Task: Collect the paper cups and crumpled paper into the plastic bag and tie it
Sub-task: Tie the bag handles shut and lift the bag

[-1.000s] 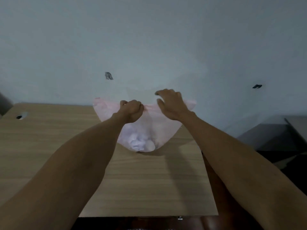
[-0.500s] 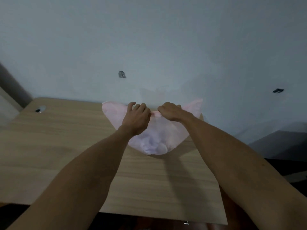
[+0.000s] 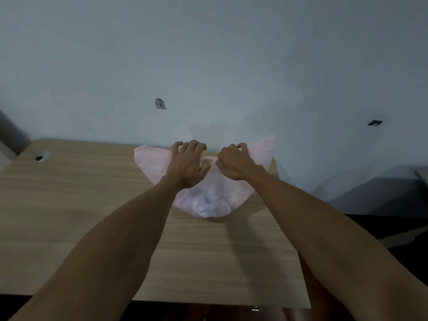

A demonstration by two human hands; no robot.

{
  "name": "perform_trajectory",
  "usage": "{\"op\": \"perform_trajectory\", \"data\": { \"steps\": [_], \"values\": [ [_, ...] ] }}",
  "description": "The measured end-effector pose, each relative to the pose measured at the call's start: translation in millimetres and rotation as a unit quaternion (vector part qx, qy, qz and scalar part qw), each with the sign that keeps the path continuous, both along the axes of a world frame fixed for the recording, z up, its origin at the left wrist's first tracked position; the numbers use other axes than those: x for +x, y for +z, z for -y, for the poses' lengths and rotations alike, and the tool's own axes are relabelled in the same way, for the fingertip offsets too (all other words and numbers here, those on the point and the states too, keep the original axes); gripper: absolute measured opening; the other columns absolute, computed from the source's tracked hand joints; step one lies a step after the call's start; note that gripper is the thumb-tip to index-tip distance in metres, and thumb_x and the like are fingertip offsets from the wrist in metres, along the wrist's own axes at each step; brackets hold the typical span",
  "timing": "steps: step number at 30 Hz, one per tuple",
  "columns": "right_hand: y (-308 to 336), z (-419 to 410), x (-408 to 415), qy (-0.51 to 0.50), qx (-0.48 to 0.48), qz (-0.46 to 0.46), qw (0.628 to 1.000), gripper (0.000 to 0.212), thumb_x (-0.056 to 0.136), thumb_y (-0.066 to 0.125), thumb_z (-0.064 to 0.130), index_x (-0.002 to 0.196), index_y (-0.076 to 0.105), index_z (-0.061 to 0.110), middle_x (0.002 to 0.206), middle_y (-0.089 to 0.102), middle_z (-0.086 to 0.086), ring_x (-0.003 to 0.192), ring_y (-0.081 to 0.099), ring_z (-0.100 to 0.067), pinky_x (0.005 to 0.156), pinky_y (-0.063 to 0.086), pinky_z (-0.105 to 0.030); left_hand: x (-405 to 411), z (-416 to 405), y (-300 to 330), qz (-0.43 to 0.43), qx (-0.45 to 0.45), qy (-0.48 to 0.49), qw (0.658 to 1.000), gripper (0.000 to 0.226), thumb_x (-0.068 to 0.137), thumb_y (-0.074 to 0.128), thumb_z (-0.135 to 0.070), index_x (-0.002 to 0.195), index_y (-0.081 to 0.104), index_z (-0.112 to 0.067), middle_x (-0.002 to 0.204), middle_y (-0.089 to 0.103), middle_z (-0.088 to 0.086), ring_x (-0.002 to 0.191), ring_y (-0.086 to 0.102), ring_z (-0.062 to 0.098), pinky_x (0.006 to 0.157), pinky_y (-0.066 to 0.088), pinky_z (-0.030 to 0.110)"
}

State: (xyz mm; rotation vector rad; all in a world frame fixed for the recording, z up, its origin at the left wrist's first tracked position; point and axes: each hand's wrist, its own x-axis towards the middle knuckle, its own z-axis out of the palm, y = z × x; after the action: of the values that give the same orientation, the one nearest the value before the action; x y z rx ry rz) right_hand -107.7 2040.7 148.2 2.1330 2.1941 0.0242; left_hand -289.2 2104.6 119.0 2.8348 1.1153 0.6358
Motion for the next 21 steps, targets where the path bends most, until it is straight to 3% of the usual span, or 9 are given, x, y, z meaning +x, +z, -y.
{"op": "perform_trajectory", "data": {
  "steps": [3, 5, 7, 9, 11, 14, 17, 21],
  "values": [
    [-1.2, -3.9, 1.7, -0.053, -0.044, -0.08, 0.994, 0.04, 0.102, 0.031, 0.032, 0.068, 0.047, 0.018, 0.086, 0.055, -0.002, 0.101, 0.057, -0.029, 0.089, 0.026, -0.042, -4.9, 10.8, -12.6, -0.045, 0.076, -0.033, 0.996, 0.022, 0.093, 0.049, -0.028, 0.106, 0.061, -0.015, 0.105, 0.059, 0.005, 0.096, 0.056, 0.027, 0.103, 0.033, 0.047],
    [-1.6, -2.6, 0.1, -0.069, -0.064, -0.114, 0.989, 0.037, 0.1, 0.035, 0.032, 0.069, 0.051, 0.018, 0.086, 0.056, -0.003, 0.101, 0.059, -0.031, 0.09, 0.029, -0.043, -4.3, 15.8, -19.6, -0.07, 0.064, -0.007, 0.995, 0.017, 0.096, 0.045, -0.019, 0.096, 0.062, -0.014, 0.098, 0.058, 0.006, 0.091, 0.058, 0.028, 0.101, 0.032, 0.046],
    [-4.6, 0.1, -1.8, -0.014, -0.025, -0.048, 0.998, 0.028, 0.097, 0.043, 0.032, 0.091, 0.063, 0.014, 0.105, 0.061, -0.008, 0.109, 0.056, -0.031, 0.1, 0.03, -0.046, -1.1, 18.2, -23.3, -0.066, 0.004, 0.039, 0.997, 0.02, 0.097, 0.039, -0.017, 0.094, 0.059, -0.015, 0.098, 0.056, 0.006, 0.095, 0.057, 0.028, 0.101, 0.03, 0.045],
    [-10.6, 6.7, -7.4, 0.049, 0.048, 0.038, 0.997, 0.031, 0.092, 0.05, 0.033, 0.112, 0.063, 0.014, 0.116, 0.06, -0.009, 0.113, 0.054, -0.031, 0.107, 0.029, -0.051, 3.5, 15.2, -24.3, -0.05, -0.067, 0.092, 0.992, 0.027, 0.101, 0.035, -0.023, 0.097, 0.06, -0.014, 0.104, 0.057, 0.006, 0.102, 0.056, 0.026, 0.103, 0.028, 0.044],
    [-18.0, 14.1, -13.3, 0.076, 0.094, 0.066, 0.99, 0.031, 0.089, 0.053, 0.032, 0.111, 0.065, 0.013, 0.112, 0.063, -0.009, 0.109, 0.056, -0.031, 0.11, 0.029, -0.052, 8.3, 9.6, -21.3, -0.049, -0.121, 0.121, 0.984, 0.034, 0.103, 0.032, -0.028, 0.095, 0.062, -0.014, 0.107, 0.057, 0.008, 0.104, 0.055, 0.025, 0.102, 0.029, 0.043],
    [-29.9, 22.9, -15.5, 0.058, 0.07, 0.109, 0.99, 0.027, 0.094, 0.049, 0.027, 0.107, 0.068, 0.014, 0.106, 0.069, -0.008, 0.108, 0.057, -0.031, 0.114, 0.024, -0.053, 11.5, 6.7, -16.6, -0.029, -0.172, 0.12, 0.977, 0.036, 0.102, 0.032, -0.029, 0.081, 0.056, -0.014, 0.1, 0.053, 0.007, 0.099, 0.056, 0.026, 0.1, 0.03, 0.043],
    [-32.5, 21.8, -14.0, -0.02, 0.031, 0.052, 0.998, 0.033, 0.1, 0.037, 0.029, 0.108, 0.066, 0.017, 0.109, 0.071, -0.008, 0.11, 0.058, -0.03, 0.113, 0.022, -0.053, 6.4, 13.4, -17.5, -0.002, -0.084, 0.074, 0.994, 0.025, 0.097, 0.041, -0.031, 0.093, 0.06, -0.013, 0.105, 0.055, 0.006, 0.101, 0.053, 0.026, 0.101, 0.029, 0.044],
    [-30.8, 11.6, -11.0, -0.081, -0.051, -0.089, 0.991, 0.046, 0.105, 0.026, 0.034, 0.102, 0.068, 0.016, 0.109, 0.07, -0.006, 0.106, 0.061, -0.032, 0.098, 0.032, -0.05, -1.3, 30.9, -30.9, -0.022, 0.034, -0.002, 0.999, 0.039, 0.087, 0.048, -0.034, 0.119, 0.058, -0.014, 0.116, 0.06, 0.005, 0.105, 0.055, 0.027, 0.101, 0.033, 0.044]
  ]
}}
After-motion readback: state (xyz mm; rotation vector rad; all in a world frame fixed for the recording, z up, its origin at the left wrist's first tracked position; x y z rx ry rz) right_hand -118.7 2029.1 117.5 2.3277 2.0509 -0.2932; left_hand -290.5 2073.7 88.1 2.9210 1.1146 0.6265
